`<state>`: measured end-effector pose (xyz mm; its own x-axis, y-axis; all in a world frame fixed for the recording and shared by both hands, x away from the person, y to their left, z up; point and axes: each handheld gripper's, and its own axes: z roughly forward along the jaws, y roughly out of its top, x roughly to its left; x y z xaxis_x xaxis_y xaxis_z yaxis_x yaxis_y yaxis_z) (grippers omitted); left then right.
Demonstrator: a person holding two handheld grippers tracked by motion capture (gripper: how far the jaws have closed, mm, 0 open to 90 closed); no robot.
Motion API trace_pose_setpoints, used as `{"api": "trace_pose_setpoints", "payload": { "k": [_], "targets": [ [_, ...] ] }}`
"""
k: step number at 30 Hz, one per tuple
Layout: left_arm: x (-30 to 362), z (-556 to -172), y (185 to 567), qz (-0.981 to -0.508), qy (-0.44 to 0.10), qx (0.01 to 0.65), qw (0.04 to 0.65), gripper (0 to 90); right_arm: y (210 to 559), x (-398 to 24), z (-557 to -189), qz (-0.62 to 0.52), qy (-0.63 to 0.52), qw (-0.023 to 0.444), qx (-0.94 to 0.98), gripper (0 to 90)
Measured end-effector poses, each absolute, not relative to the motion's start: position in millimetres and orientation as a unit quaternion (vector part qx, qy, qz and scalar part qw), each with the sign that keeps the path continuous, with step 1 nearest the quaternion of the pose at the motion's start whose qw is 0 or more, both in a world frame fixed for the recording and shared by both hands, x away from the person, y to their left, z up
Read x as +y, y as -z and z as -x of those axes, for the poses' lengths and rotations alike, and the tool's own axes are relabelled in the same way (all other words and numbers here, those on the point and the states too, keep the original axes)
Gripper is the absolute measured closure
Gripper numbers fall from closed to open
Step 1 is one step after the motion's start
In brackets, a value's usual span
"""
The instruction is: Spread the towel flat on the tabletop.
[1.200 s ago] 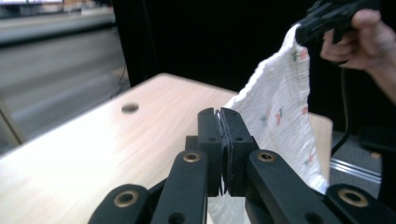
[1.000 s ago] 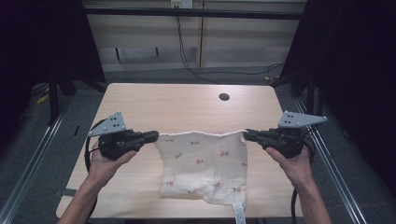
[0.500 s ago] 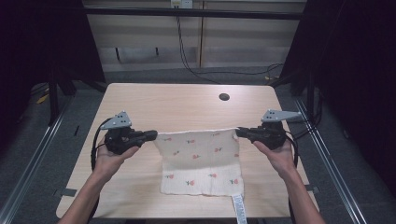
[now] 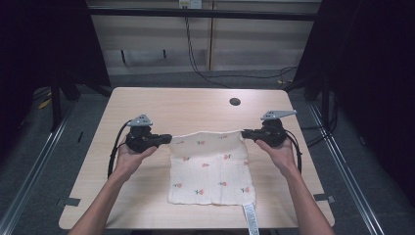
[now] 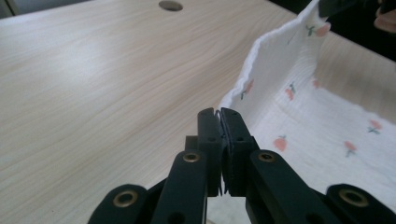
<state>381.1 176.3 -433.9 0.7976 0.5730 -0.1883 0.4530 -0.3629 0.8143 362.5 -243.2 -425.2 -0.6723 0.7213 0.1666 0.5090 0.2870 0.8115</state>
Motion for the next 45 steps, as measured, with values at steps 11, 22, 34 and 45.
{"api": "trace_pose_setpoints", "payload": {
  "k": [11,22,34,45],
  "targets": [
    [166.3,-404.8,460.9,-0.814,-0.03,0.333,0.474,87.6,451.7,-237.9,-393.3,-0.413,-0.425,0.104,0.799,87.2],
    [159.0,-421.0,471.6,-0.812,-0.017,0.349,0.468,86.4,457.6,-233.3,-408.7,-0.425,-0.407,0.114,0.801,84.2],
    [174.6,-415.1,463.3,-0.8,-0.045,0.368,0.471,60.2,454.5,-246.7,-409.7,-0.452,-0.412,0.144,0.778,74.0],
    [189.6,-374.7,447.8,-0.826,-0.048,0.335,0.45,59.2,447.3,-243.3,-363.6,-0.415,-0.406,0.119,0.806,69.7]
  ]
}}
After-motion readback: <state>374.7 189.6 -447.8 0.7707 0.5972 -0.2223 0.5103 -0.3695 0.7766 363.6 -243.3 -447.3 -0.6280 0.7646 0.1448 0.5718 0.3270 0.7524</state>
